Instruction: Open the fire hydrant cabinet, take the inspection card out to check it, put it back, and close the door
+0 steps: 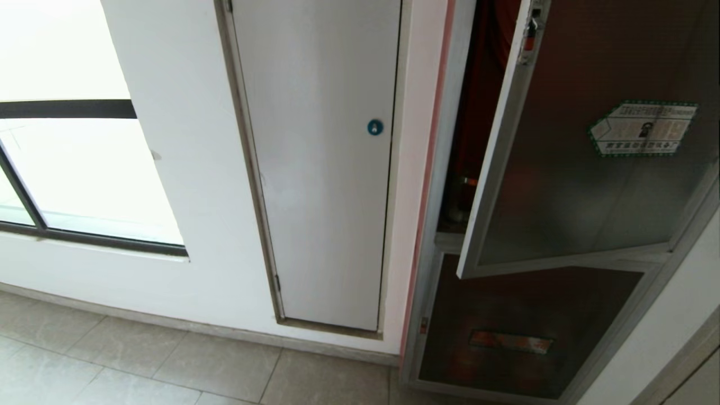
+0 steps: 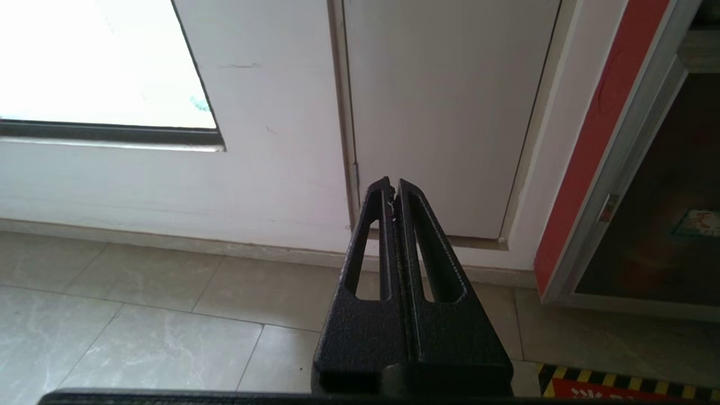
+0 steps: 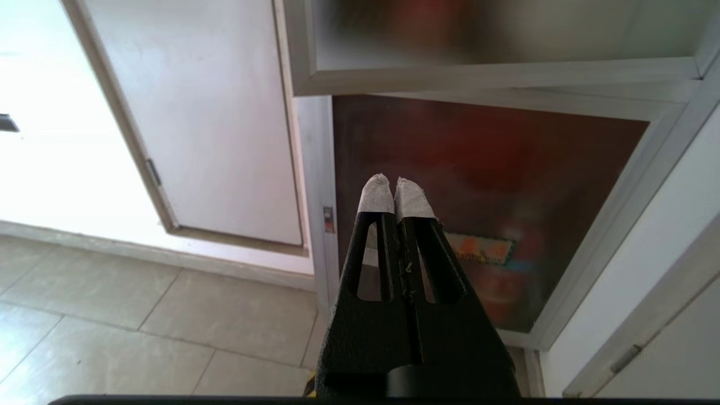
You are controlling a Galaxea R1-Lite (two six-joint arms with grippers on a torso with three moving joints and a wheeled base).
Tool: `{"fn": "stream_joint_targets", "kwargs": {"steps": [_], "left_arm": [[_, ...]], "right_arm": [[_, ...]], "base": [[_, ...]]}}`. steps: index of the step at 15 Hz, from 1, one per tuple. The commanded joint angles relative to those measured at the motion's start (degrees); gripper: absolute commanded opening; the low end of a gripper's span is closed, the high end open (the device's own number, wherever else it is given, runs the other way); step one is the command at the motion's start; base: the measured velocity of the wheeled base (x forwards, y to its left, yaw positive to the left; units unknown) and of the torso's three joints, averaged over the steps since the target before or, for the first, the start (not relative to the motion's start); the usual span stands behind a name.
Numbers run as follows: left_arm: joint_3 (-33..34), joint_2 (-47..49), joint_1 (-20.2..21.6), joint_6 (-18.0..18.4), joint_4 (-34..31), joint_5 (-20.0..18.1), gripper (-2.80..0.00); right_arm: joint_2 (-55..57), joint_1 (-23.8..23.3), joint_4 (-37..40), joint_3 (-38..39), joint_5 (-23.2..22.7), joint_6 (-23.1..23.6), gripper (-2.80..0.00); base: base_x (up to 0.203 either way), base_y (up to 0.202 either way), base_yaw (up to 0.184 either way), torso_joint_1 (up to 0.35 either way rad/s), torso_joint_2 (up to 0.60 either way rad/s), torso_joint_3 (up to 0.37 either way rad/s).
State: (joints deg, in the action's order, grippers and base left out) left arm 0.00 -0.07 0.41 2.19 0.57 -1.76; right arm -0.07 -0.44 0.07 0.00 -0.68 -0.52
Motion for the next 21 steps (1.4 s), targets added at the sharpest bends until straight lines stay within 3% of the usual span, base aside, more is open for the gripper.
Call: {"fn": "stream_joint_targets", "kwargs": {"steps": [1, 21], "left_arm": [[0.35, 0.07, 0.02, 0.01, 0.04, 0.0, -2.8], [0.35, 0.07, 0.02, -0.08, 0.04, 0.0, -2.8]], "right_arm": [[-0.01, 0.0, 0.01, 0.0, -0.02, 0.0, -2.8], [-0.01, 0.0, 0.01, 0.0, -0.02, 0.0, -2.8]], "base": [[0.192, 0.0, 0.0, 0.008, 0.0, 0.002], [0.196, 0.0, 0.0, 0.002, 0.0, 0.002]]}}
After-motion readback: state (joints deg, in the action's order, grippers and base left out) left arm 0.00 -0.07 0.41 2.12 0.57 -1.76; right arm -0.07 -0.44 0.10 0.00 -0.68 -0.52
